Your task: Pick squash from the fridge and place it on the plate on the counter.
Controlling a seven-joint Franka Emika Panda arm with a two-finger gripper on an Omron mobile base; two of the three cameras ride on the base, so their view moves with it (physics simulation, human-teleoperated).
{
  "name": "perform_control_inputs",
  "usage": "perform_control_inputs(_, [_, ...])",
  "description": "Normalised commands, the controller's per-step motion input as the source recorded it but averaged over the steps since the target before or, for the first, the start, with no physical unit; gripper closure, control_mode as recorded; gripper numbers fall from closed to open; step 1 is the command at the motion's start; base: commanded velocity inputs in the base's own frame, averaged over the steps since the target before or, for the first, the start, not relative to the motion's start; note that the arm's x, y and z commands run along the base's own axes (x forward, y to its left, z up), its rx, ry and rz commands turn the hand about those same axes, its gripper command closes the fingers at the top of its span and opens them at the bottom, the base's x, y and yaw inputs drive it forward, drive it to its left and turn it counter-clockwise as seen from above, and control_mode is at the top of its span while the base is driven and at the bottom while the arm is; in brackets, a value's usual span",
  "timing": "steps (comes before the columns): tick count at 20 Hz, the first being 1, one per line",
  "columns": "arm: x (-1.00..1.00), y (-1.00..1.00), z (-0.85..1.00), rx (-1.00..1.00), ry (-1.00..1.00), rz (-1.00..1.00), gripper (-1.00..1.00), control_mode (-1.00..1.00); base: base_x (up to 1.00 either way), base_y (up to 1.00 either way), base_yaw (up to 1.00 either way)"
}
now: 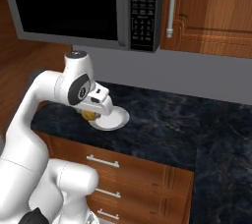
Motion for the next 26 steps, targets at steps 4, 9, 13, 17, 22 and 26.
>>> perform_control_inputs(4, [0.45,0.01,-0.43,0.0,-0.16,0.01,1.0,-1.0,0.0,0.0,0.0])
perform_control_inputs(9, [0.37,0.0,-0.43,0.01,-0.15,0.01,1.0,-1.0,0.0,0.0,0.0])
perform_control_inputs(13, [0.58,0.0,-0.13,0.0,-0.09,0.0,1.0,-1.0,0.0,0.0,0.0])
perform_control_inputs(17, [0.81,0.03,-0.15,0.0,0.0,0.0,1.0,-1.0,0.0,0.0,0.0])
perform_control_inputs(22, [0.79,0.06,-0.27,0.0,0.05,0.0,1.0,-1.0,0.0,0.0,0.0])
perform_control_inputs(26, [0.84,0.01,-0.26,-0.01,0.01,0.0,1.0,-1.0,0.0,0.0,0.0])
